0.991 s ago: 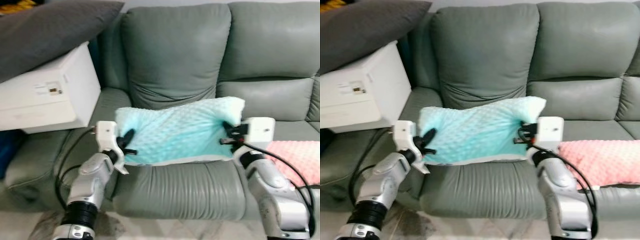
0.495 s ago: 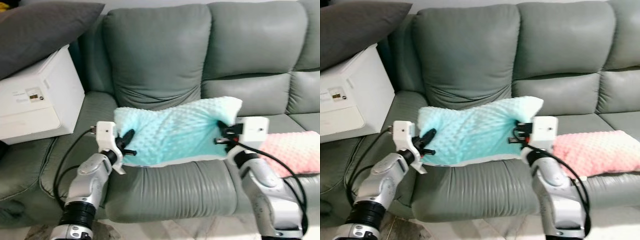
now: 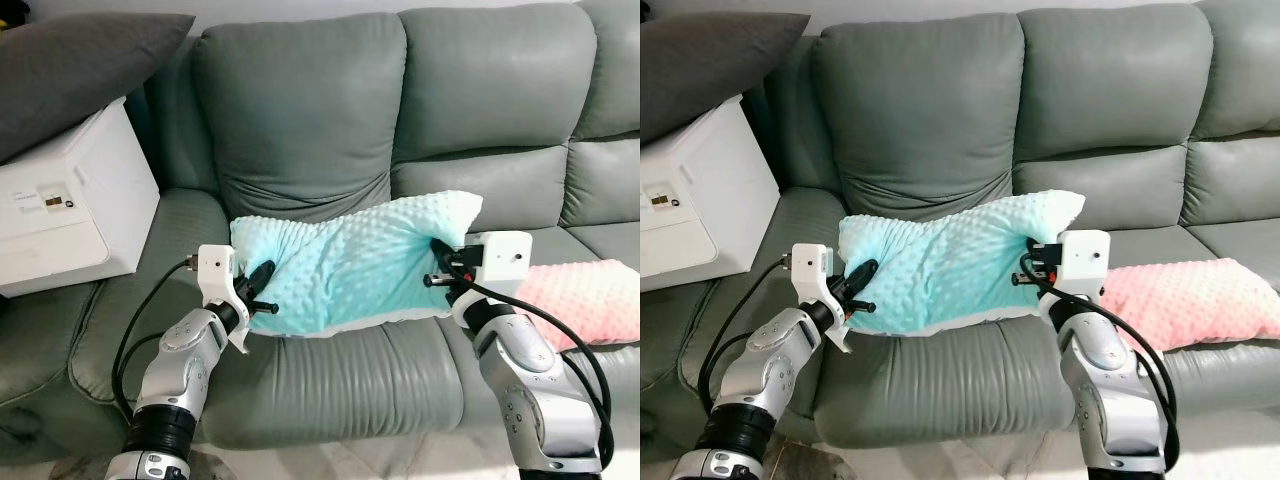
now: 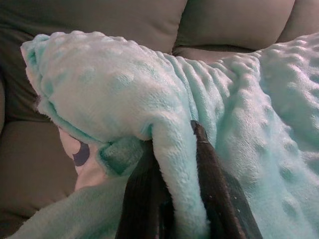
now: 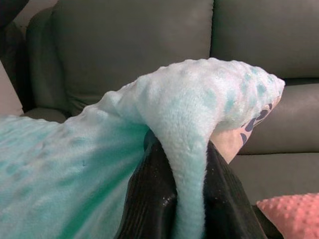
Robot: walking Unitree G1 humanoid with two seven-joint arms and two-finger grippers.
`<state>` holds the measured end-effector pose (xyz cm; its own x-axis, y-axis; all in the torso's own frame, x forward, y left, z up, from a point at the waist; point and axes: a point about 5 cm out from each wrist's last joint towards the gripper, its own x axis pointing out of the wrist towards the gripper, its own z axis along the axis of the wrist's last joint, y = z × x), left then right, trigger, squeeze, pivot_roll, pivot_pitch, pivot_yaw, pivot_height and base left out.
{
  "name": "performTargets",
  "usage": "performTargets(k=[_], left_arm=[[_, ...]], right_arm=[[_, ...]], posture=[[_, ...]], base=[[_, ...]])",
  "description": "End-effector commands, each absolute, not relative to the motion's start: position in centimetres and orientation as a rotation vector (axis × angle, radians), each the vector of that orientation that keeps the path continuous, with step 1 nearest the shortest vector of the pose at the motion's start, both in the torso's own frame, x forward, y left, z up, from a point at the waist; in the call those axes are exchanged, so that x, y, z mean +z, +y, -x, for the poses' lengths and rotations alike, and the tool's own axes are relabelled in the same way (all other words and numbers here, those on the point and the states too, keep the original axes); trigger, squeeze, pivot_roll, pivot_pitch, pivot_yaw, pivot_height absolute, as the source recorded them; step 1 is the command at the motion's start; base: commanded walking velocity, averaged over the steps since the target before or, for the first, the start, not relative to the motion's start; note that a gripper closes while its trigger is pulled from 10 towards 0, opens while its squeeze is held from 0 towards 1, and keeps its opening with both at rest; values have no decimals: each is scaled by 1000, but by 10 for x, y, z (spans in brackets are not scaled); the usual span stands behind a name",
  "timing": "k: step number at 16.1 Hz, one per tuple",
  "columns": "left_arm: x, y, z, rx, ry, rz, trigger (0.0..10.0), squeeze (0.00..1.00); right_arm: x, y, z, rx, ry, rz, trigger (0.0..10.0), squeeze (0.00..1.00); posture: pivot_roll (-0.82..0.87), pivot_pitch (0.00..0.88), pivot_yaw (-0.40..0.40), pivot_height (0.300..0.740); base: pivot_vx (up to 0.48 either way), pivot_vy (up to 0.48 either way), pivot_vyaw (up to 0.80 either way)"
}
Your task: Move the pillow to the sofa
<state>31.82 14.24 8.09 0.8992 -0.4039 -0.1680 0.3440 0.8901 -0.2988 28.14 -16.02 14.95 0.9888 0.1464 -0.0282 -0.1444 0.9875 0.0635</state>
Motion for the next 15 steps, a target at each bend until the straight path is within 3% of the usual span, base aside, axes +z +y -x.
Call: performTargets(k=[1, 13, 15], left_arm=[[88, 141, -320, -410, 205, 261, 10000, 0], [85, 136, -314, -437, 212, 275, 10000, 0], [84, 135, -312, -459, 223, 269, 10000, 0]], right_arm=[[154, -158, -283, 162, 9, -64, 10000, 0], [153, -157, -282, 162, 15, -61, 10000, 0], [153, -156, -281, 161, 17, -62, 10000, 0]], posture=[[-225, 0, 59, 740], [-223, 0, 56, 740], [-220, 0, 56, 740]], base=[[319, 0, 0], [383, 0, 0], [0, 0, 0]])
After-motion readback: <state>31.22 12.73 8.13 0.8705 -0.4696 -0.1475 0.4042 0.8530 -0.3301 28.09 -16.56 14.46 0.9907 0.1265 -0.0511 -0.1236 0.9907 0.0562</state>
